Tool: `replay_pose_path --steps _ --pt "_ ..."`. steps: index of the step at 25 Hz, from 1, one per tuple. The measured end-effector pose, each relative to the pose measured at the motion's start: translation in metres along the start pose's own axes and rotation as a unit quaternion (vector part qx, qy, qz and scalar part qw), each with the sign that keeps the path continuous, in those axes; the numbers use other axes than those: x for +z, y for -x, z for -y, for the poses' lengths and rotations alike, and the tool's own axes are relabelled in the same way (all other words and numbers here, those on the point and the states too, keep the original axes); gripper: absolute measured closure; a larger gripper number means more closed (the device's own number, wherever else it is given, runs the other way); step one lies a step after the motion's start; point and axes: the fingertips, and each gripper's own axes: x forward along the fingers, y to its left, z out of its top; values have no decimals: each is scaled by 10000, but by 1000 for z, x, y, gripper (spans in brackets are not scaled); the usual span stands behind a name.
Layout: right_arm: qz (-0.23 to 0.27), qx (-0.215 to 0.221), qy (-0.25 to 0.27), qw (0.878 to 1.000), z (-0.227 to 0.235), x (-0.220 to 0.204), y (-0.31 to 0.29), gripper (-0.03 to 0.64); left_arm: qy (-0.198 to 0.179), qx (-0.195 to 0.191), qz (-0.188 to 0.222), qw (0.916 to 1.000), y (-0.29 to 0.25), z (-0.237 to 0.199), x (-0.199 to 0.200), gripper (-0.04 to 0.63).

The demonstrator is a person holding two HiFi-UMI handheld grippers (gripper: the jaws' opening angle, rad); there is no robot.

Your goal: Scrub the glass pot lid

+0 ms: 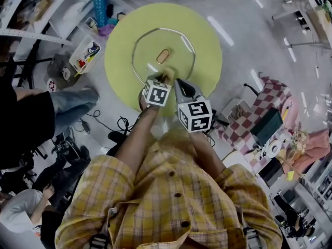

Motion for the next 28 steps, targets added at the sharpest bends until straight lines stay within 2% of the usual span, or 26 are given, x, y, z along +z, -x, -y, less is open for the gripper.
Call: replay_pose_path --steps 28 --pt "-134 270 296 9991 -22 -1 -13 620 232 108 45 9997 10 -15 -9 548"
